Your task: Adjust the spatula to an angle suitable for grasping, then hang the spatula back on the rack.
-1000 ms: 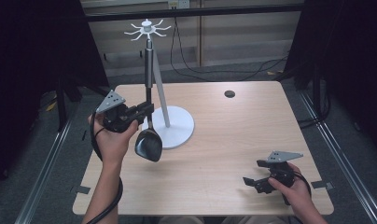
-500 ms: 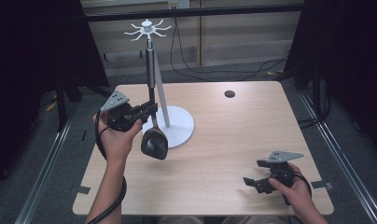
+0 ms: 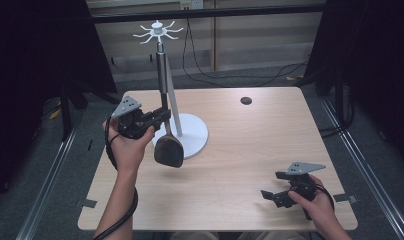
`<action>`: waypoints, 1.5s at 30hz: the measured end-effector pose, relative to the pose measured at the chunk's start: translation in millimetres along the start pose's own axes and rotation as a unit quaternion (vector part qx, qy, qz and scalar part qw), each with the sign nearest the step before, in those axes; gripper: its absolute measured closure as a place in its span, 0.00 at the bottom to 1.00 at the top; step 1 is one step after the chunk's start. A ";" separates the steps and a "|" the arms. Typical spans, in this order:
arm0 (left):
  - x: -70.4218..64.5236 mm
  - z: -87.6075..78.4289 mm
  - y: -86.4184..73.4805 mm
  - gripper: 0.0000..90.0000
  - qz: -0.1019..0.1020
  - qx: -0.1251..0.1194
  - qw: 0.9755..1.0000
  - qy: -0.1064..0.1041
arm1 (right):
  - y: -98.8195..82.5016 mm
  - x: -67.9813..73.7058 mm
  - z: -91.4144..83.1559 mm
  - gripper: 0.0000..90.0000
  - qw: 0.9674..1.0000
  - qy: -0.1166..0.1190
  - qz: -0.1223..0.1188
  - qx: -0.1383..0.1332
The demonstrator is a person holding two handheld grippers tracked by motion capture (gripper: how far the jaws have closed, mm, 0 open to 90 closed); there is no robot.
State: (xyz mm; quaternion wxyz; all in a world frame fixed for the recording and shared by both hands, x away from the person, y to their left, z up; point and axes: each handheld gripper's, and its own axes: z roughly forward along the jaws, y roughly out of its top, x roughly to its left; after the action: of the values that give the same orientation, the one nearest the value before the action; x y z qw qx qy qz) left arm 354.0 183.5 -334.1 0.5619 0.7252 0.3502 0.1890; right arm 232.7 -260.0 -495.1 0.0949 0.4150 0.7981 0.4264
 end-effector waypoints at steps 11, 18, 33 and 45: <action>0.8 1.0 6.0 0.85 0.006 -0.007 1.000 -0.008 | -0.3 0.2 0.8 0.06 1.000 0.003 -0.002 0.001; 0.6 1.8 3.0 0.79 0.009 0.004 1.000 -0.008 | -0.6 0.6 0.6 0.06 1.000 0.002 -0.004 0.002; -2.6 1.9 -19.6 0.39 0.025 0.057 0.998 0.003 | 1.4 1.3 3.0 0.06 1.000 0.006 -0.005 0.001; -1.9 -3.8 -37.3 0.20 0.028 0.063 0.997 0.019 | 2.7 1.6 5.4 0.06 1.000 0.006 -0.006 0.003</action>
State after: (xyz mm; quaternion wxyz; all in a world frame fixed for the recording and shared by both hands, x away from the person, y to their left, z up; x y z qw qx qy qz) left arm 339.1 189.3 -368.1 0.5027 0.7649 0.3518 0.1959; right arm 236.0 -254.7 -496.1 0.0912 0.4076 0.8027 0.4257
